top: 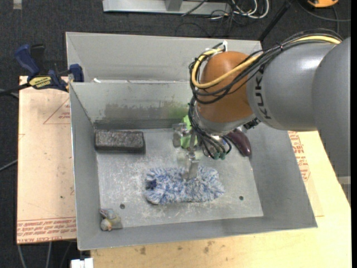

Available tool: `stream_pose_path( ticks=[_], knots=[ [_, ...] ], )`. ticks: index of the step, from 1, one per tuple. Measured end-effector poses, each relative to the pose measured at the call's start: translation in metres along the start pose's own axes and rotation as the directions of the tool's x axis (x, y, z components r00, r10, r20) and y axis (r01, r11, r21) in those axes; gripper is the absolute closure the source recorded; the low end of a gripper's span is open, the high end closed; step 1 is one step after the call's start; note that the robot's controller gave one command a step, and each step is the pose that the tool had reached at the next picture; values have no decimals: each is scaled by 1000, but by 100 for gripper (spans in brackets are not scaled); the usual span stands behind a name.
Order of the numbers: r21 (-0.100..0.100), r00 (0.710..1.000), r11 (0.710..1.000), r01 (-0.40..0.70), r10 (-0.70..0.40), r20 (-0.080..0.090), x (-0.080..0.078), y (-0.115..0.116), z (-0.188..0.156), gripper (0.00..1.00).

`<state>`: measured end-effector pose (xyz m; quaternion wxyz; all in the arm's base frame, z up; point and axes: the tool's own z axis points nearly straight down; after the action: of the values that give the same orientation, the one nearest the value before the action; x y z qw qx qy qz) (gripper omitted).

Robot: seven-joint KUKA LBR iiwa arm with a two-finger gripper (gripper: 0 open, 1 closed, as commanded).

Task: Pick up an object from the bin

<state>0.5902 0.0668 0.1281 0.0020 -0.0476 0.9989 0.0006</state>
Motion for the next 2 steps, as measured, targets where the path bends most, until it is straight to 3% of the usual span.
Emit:
stream_pose_path(
  ticks=[1, 2],
  knots=[
    [0, 1000, 1000, 25, -25, -7, 28, 10, 30, 0],
    [-2, 971, 971, 238, -238, -5, 60, 6, 57, 100]
  ],
)
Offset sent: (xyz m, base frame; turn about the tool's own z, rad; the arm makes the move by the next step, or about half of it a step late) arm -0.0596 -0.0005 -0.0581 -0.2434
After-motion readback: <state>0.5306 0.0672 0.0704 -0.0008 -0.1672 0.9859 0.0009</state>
